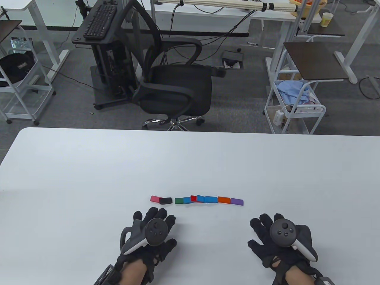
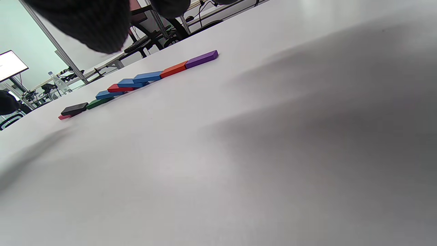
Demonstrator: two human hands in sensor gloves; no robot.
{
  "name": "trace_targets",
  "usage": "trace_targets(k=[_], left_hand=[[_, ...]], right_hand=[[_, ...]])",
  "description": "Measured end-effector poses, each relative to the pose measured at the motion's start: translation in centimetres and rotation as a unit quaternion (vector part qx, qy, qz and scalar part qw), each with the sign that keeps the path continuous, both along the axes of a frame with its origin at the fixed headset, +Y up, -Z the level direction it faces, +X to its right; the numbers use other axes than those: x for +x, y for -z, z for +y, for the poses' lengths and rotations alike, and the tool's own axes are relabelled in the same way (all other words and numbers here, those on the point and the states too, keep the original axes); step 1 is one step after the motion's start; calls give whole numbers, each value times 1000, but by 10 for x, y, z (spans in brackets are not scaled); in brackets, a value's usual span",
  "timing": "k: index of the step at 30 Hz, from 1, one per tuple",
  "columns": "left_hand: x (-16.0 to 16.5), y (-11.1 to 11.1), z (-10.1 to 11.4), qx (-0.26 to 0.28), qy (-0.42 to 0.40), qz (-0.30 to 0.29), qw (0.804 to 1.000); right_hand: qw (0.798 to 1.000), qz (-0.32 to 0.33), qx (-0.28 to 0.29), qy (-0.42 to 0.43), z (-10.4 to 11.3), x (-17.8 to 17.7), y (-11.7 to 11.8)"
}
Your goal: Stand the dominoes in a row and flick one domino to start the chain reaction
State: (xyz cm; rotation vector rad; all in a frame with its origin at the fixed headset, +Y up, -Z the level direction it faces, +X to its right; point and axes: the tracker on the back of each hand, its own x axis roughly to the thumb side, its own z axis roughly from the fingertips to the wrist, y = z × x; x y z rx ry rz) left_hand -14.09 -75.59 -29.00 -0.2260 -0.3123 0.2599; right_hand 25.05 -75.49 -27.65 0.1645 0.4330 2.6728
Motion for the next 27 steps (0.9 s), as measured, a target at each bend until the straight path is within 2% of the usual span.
trace_targets(k=[10,27], left_hand=[[2,-1,-1,-1,3,-2,1000],[-2,2,0,-5,1,5,1000]], right_hand=[[998,16,32,-44,-12,-1,-4],[999,27,15,-39,-14,-2,-4]])
